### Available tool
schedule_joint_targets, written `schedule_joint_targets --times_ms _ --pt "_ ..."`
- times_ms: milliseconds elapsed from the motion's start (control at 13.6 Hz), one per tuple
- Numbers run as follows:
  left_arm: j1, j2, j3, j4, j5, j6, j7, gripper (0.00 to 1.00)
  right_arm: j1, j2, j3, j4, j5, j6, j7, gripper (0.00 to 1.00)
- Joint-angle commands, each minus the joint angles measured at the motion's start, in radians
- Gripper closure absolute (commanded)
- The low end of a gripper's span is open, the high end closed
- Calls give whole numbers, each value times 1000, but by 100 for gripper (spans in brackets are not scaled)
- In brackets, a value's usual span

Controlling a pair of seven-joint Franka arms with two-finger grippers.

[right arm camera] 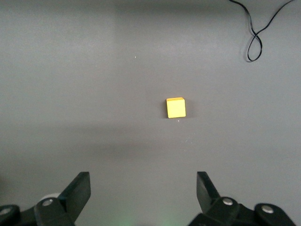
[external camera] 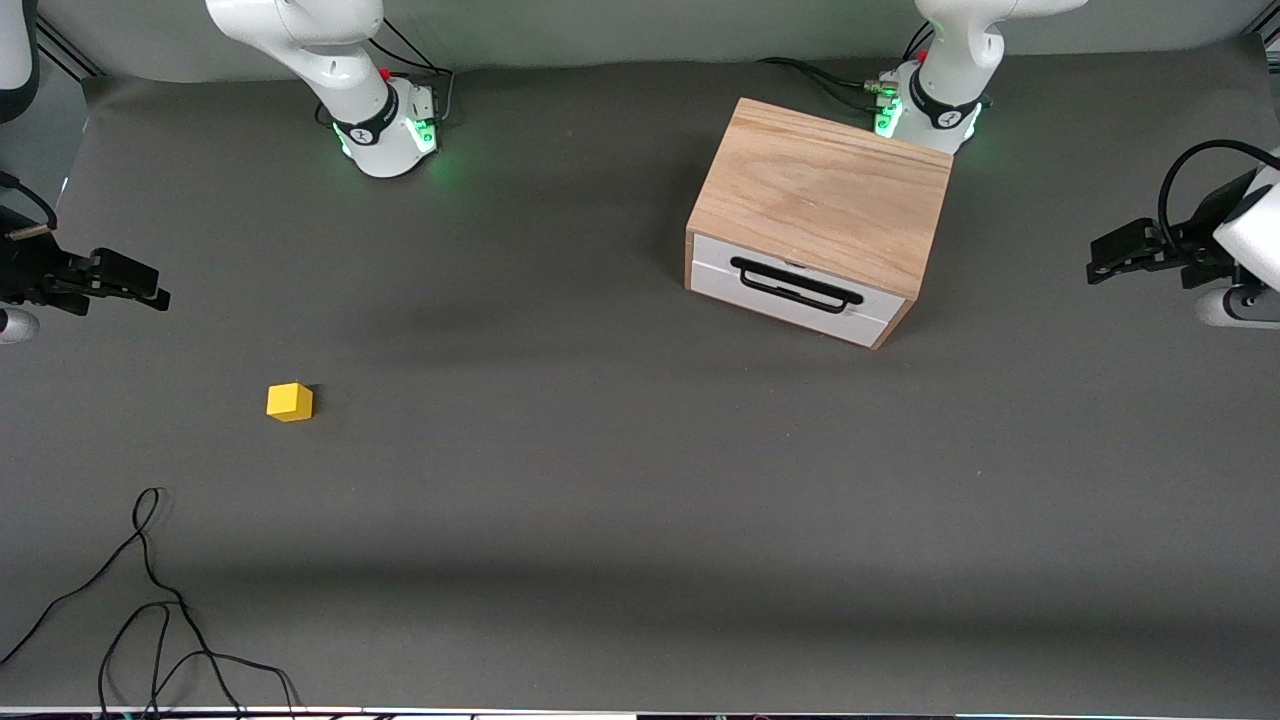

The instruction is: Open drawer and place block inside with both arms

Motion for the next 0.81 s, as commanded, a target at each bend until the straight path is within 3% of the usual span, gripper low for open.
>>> schedule_joint_targets --times_ms 0,442,737 --pt "9 -33 0 -22 4 37 14 0 -5 5 4 11 -19 -4 -17 0" --pt "9 -34 2 -22 5 61 14 0 -17 5 1 10 -19 -3 -26 0" --pt "9 -34 0 -22 4 54 14 0 -17 -4 -78 7 -20 -3 -110 0"
